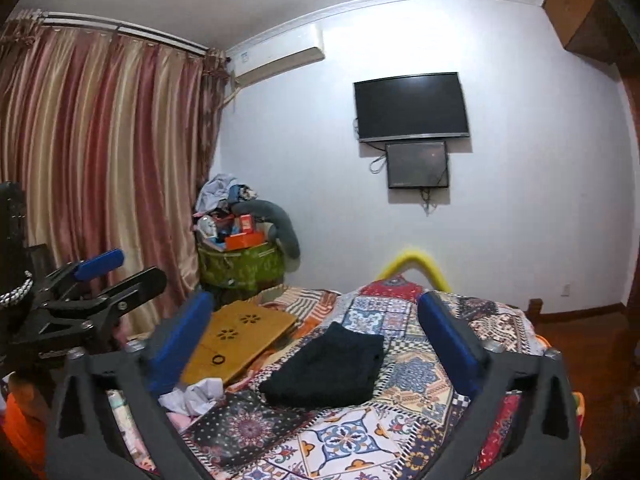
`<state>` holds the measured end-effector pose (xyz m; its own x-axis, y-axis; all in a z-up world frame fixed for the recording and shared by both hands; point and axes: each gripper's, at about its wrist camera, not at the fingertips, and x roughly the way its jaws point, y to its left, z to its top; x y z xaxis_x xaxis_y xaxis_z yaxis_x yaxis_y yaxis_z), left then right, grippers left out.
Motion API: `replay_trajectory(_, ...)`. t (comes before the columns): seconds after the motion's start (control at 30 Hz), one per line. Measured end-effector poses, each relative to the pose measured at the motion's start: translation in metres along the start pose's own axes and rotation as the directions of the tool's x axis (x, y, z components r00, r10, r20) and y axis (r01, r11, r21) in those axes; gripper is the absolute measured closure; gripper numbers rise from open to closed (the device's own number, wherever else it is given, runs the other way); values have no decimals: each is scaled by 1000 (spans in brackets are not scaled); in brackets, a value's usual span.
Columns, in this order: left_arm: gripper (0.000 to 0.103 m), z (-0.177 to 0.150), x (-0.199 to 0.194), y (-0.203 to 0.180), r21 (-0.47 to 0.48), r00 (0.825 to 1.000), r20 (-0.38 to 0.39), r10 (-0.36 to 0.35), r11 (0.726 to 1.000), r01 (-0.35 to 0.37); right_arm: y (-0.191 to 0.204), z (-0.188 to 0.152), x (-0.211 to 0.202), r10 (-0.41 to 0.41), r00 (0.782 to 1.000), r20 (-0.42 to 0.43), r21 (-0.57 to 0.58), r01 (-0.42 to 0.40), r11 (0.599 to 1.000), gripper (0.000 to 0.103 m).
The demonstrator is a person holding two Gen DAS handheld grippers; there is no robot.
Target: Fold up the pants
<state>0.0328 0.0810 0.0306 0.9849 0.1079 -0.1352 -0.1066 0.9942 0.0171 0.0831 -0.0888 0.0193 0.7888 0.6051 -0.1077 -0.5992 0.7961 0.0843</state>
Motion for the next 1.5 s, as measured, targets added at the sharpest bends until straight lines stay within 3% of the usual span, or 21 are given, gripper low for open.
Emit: replay_trajectory(1.5, 0, -25, 22, 0, -45, 996, -77, -47, 998, 43, -14, -14, -11, -41, 997, -70, 69, 46, 997, 0)
